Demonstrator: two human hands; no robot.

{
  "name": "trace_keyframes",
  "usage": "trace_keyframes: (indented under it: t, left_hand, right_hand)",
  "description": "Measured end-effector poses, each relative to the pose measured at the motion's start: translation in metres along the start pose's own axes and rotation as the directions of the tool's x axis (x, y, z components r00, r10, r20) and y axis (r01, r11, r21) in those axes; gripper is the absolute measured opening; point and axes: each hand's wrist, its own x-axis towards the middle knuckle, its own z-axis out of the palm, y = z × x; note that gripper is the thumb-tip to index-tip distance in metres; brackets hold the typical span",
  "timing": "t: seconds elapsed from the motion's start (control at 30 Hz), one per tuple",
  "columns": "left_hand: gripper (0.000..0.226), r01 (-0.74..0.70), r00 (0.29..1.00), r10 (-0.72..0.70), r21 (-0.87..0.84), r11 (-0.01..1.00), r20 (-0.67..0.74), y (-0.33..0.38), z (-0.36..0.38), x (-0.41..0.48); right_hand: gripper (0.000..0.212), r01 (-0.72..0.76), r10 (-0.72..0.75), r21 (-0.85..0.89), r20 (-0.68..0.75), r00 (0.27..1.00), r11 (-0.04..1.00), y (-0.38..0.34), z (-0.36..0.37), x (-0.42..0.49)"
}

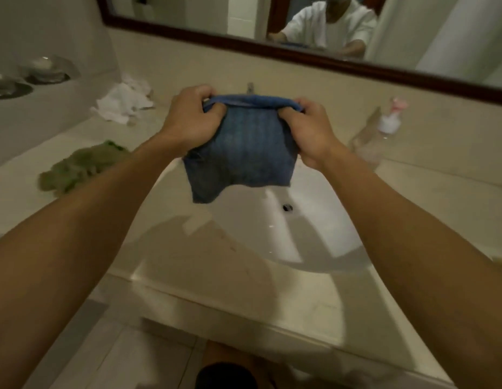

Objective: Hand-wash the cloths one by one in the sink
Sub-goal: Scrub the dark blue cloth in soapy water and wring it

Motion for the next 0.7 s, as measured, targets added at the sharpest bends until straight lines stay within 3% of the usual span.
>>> trace_keyframes:
  t: [0.13, 0.27, 0.4, 0.47, 0.5, 0.57, 0.63, 0.7]
  left_hand:
    - [0.016, 0.045, 0.953, -0.042, -0.005, 0.999, 0.301, 0.022, 0.064, 0.0]
    - [0.027, 0.073, 0.835, -0.134, 0.134, 0.988, 0.534, 0.009, 0.127, -0.007]
    - [0.083, -0.132, 0.807, -0.221, 0.53, 0.837, 0.548, -0.03, 0.185, -0.016]
    - [0.08, -0.228, 0.772, -0.185, 0.536, 0.813, 0.608, -0.041, 0.209, -0.018]
    - [0.066, -0.274, 0.709, -0.17, 0.49, 0.827, 0.684, -0.047, 0.223, -0.017]
    - [0.047, -0.352, 0.508, -0.215, 0.429, 0.832, 0.834, -0.055, 0.242, -0.02]
    - [0.065, -0.425, 0.363, -0.212, 0.363, 0.829, 0.907, -0.068, 0.253, -0.024]
    - [0.087, -0.494, 0.334, -0.194, 0.346, 0.798, 0.923, -0.081, 0.259, -0.022]
  right_hand:
    - [0.01, -0.15, 0.142, -0.264, -0.048, 0.989, 0.953, 0.031, -0.071, -0.009]
    - [0.018, -0.326, 0.334, -0.51, -0.079, 0.939, 0.796, 0.085, -0.105, -0.013]
    - [0.065, -0.308, 0.408, -0.688, -0.019, 0.913, 0.657, 0.144, -0.101, -0.015]
    - [0.072, -0.251, 0.445, -0.801, 0.021, 0.896, 0.543, 0.173, -0.087, -0.015]
    - [0.063, -0.179, 0.458, -0.834, 0.098, 0.883, 0.522, 0.186, -0.079, -0.013]
    - [0.05, -0.03, 0.51, -0.853, 0.282, 0.813, 0.521, 0.207, -0.063, -0.008]
    - [0.053, 0.06, 0.55, -0.865, 0.369, 0.749, 0.499, 0.215, -0.057, -0.002]
    - [0.057, 0.113, 0.545, -0.892, 0.363, 0.756, 0.437, 0.224, -0.059, 0.006]
